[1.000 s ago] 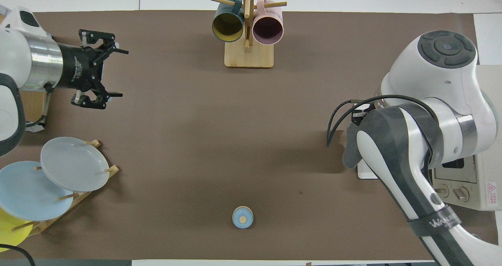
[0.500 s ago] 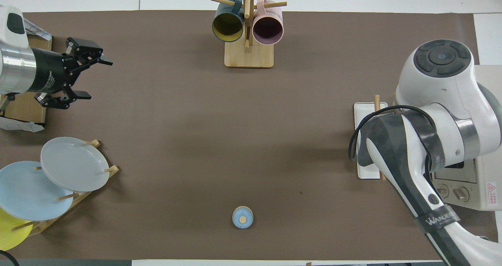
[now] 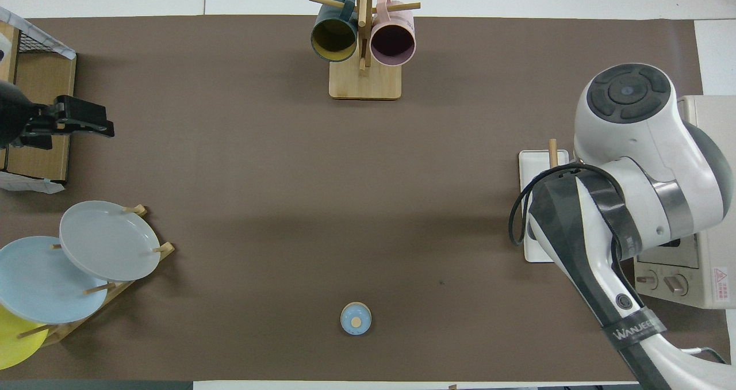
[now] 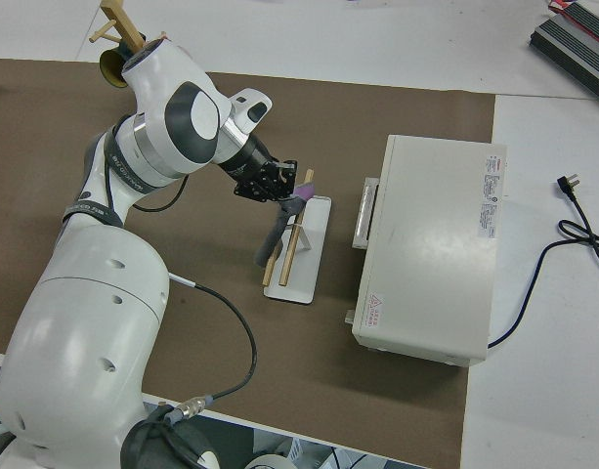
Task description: Fold towel and hang on rack
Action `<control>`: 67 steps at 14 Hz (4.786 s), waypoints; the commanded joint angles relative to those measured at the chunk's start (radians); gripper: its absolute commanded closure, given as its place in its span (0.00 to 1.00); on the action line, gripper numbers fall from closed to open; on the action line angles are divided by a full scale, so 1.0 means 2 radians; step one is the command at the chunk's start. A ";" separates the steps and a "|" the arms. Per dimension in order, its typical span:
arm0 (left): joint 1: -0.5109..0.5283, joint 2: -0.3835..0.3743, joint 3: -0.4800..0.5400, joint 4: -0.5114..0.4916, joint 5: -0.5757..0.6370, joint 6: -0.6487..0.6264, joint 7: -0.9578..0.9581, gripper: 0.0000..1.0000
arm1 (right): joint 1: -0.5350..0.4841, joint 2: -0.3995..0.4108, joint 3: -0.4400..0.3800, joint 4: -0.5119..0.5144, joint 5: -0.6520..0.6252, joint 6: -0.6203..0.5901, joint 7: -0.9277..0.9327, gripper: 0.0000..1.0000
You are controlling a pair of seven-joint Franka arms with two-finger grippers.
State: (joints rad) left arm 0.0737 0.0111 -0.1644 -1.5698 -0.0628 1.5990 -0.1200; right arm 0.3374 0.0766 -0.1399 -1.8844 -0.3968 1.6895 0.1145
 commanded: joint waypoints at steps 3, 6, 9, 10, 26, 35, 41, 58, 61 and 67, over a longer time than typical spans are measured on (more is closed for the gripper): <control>-0.003 -0.067 -0.006 -0.047 0.013 -0.056 0.052 0.00 | -0.003 -0.016 0.004 -0.018 -0.034 0.005 -0.010 1.00; -0.005 -0.091 -0.004 -0.095 0.013 -0.024 0.066 0.00 | -0.009 -0.024 0.004 -0.042 -0.035 0.016 -0.008 1.00; -0.008 -0.073 0.005 -0.077 0.022 0.004 0.101 0.00 | -0.018 -0.024 0.003 -0.045 -0.029 0.029 -0.011 0.29; -0.017 -0.056 0.015 -0.061 0.022 0.000 0.101 0.00 | -0.023 -0.024 0.003 -0.045 -0.028 0.029 -0.013 0.00; -0.024 -0.036 0.045 -0.029 0.029 -0.036 0.083 0.00 | -0.093 -0.025 -0.002 0.140 0.149 -0.096 -0.020 0.00; -0.015 -0.043 0.043 -0.033 0.029 -0.033 0.084 0.00 | -0.130 0.002 0.013 0.219 0.181 -0.151 -0.017 0.00; -0.015 -0.064 0.043 -0.033 0.029 -0.036 0.084 0.00 | -0.156 -0.040 0.017 0.160 0.182 -0.132 -0.020 0.00; -0.015 -0.091 0.045 -0.084 0.026 -0.044 0.077 0.00 | -0.182 -0.022 0.047 0.182 0.178 -0.126 -0.018 0.00; -0.015 -0.090 0.045 -0.084 0.026 -0.044 0.077 0.00 | -0.183 -0.023 0.048 0.181 0.182 -0.123 -0.018 0.00; -0.015 -0.090 0.045 -0.084 0.026 -0.043 0.077 0.00 | -0.186 -0.024 0.048 0.178 0.182 -0.121 -0.018 0.00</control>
